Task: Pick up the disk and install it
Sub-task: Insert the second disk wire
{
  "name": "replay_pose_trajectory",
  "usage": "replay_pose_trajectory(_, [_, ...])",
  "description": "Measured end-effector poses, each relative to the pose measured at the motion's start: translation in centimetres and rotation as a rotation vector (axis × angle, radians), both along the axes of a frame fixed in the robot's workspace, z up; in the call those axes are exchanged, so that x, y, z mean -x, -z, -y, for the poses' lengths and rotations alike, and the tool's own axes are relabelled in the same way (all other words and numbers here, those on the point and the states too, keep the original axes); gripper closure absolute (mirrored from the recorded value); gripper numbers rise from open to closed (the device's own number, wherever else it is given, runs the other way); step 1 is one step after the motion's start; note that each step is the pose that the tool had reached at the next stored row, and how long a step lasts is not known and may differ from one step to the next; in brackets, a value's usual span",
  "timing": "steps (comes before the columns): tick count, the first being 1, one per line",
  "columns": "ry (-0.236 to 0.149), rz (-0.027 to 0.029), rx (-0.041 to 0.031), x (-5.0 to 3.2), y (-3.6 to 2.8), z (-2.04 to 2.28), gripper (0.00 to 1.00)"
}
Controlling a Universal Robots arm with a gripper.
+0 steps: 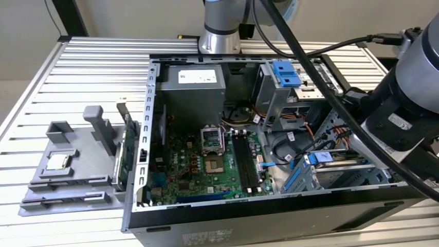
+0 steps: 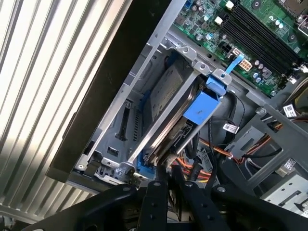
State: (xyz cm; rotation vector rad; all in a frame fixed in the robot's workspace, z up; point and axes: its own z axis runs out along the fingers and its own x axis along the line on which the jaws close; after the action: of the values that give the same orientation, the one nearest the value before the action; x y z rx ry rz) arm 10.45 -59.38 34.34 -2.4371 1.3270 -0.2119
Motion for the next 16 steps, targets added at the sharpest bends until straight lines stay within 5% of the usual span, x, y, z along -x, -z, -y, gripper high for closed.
replay_pose_trajectory(16, [0.068,0.0002,-0.0006,0.79,0.01,0.0,1.0])
